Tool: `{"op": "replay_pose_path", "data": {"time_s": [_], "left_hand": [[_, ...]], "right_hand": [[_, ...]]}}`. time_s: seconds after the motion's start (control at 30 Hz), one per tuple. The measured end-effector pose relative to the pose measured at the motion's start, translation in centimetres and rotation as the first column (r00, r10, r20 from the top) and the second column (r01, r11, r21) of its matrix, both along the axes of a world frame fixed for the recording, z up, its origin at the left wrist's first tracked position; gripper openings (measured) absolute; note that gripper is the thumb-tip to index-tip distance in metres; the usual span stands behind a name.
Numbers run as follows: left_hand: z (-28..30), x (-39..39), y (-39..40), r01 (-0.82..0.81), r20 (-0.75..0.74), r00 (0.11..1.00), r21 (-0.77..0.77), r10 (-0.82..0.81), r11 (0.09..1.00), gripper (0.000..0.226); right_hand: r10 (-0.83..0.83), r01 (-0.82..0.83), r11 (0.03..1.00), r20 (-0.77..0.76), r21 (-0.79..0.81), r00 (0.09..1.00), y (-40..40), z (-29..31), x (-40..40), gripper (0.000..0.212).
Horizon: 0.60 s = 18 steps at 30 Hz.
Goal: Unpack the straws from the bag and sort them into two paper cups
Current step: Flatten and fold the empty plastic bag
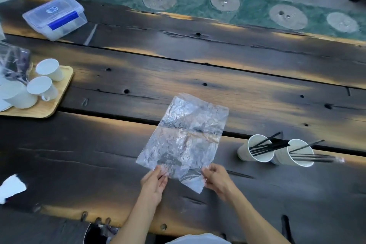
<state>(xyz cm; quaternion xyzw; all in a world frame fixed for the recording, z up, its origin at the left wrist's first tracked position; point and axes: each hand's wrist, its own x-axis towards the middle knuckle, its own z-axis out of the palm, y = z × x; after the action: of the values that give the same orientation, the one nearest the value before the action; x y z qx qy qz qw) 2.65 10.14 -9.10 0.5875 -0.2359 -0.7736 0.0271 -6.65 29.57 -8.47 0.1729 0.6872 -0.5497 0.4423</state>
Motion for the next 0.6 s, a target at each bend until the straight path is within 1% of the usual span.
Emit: {"op": "replay_pose_path", "data": {"time_s": [0.07,0.13,0.2,0.23,0.3,0.37,0.4,0.47,0.53,0.6], "left_hand": [[0.0,-0.4,0.0,-0.055,-0.002,0.998,0.03,0.055,0.998,0.027],[-0.2,-0.5,0.3,-0.057,-0.015,0.998,0.071,0.058,0.996,0.026],[-0.4,-0.3,0.7,-0.035,-0.018,0.999,0.096,0.037,0.995,0.025],[-0.5,-0.1,0.8,-0.031,-0.014,0.999,0.095,0.032,0.995,0.024],[-0.8,0.3,0.5,-0.056,0.024,0.998,0.068,0.054,0.996,0.019],[-1.2,0.9,-0.3,-0.068,0.069,0.995,0.018,0.067,0.998,0.015],[-1.5,1.3,-0.6,-0.051,0.096,0.994,-0.009,0.052,0.999,0.017],[-2.0,2.1,-1.1,0.031,0.187,0.982,-0.074,-0.016,0.997,0.021],[-2.3,3.0,-1.3,0.155,0.272,0.956,-0.135,-0.114,0.979,0.019],[-2.4,3.6,-1.6,0.295,0.327,0.917,-0.171,-0.228,0.94,0.014]], "right_hand": [[-0.024,0.025,1.0,0.084,-0.011,0.996,0.3,0.1,0.4,0.023],[0.024,-0.019,0.999,0.148,-0.033,0.989,0.5,0.0,1.2,0.017],[0.009,-0.003,0.999,0.142,-0.038,0.99,0.6,0.0,2.0,0.007],[-0.022,0.024,1.0,0.117,-0.02,0.993,0.8,0.0,2.1,0.006],[-0.084,0.082,0.996,0.077,0.031,0.994,1.4,-0.1,2.1,0.011],[-0.107,0.102,0.993,0.08,0.063,0.991,2.4,0.0,1.9,0.016],[-0.097,0.089,0.993,0.093,0.08,0.991,2.9,0.1,1.8,0.018],[-0.034,0.018,0.992,0.124,0.127,0.992,3.7,0.0,1.8,0.02],[0.041,-0.07,0.977,0.142,0.202,0.989,4.5,-0.3,1.9,0.022],[0.108,-0.144,0.955,0.148,0.259,0.983,5.1,-0.5,2.0,0.024]]}}
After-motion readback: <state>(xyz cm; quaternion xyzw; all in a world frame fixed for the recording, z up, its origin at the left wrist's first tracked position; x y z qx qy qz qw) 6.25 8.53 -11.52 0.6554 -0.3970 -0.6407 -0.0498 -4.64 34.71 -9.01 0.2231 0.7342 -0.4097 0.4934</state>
